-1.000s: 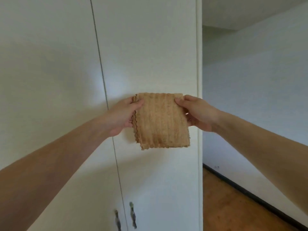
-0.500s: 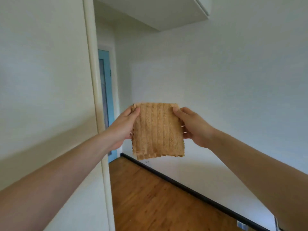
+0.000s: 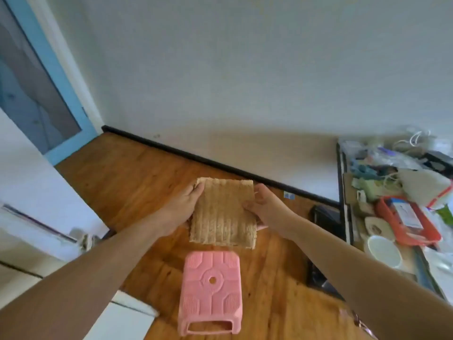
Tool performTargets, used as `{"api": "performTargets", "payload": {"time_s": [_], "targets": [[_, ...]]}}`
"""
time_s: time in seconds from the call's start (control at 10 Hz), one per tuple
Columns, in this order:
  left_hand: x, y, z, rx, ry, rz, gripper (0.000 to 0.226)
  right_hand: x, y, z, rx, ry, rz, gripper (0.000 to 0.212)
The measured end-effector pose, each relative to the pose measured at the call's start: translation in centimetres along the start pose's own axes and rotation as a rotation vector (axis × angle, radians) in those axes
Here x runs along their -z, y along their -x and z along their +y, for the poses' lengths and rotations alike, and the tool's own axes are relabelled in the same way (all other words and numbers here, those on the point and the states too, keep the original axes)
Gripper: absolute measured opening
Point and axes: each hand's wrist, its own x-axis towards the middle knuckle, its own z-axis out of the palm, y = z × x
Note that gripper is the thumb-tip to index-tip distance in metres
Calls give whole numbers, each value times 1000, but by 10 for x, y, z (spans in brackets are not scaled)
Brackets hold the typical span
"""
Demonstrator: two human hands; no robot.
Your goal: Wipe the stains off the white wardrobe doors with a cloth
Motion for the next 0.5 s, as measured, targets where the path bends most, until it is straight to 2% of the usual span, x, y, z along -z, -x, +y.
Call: {"api": "performTargets", "payload": {"time_s": [0.1, 0.2, 0.3, 0.5], "targets": [[-25, -45, -97, 111, -23, -36, 54, -43, -45, 92, -140, 80, -10, 27], [-53, -78, -212, 262, -73, -88, 51, -96, -88, 199, -265, 215, -92, 28], [-74, -109, -300, 366, -161, -54, 57, -142, -130, 287, -316, 265, -166, 34], [-100, -152, -404, 443, -254, -78, 40, -189, -194, 390, -360, 287, -231, 49]]}}
